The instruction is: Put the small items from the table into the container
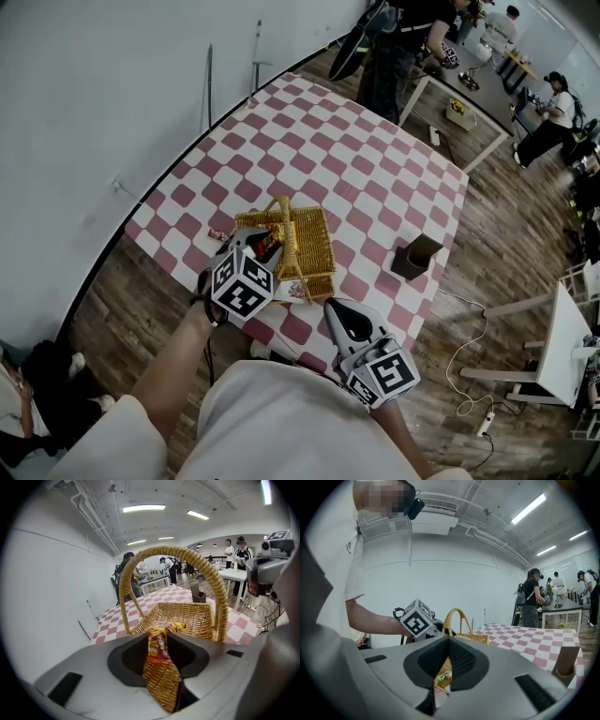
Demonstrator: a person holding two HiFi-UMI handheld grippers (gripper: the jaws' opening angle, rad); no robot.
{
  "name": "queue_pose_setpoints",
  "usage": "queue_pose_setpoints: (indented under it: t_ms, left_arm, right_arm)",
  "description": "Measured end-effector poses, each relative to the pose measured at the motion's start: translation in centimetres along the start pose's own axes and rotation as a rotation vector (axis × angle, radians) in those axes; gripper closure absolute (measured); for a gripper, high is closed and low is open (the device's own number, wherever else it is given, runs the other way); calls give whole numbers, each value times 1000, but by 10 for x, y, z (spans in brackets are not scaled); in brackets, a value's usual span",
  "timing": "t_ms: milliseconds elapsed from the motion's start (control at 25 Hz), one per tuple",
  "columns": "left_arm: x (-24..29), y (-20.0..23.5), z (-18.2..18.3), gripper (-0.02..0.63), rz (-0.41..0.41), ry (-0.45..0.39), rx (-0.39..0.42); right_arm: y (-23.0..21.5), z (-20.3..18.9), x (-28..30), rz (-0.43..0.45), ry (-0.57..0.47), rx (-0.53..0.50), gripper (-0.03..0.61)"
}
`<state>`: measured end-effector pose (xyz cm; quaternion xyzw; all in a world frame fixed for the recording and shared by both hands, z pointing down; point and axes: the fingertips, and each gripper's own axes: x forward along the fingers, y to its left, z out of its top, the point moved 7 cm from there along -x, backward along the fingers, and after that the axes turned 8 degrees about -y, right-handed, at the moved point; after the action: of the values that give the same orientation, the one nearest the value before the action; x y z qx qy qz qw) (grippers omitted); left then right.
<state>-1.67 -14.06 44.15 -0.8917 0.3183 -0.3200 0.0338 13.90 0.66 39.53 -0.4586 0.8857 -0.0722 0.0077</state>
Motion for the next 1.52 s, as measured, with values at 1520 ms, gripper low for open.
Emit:
queue_pose_setpoints:
  t_ms: [1520]
  left_arm:
    - [-80, 32, -7, 528, 84, -324, -473]
  right_arm:
    - [12, 6, 13, 61, -3, -17, 565]
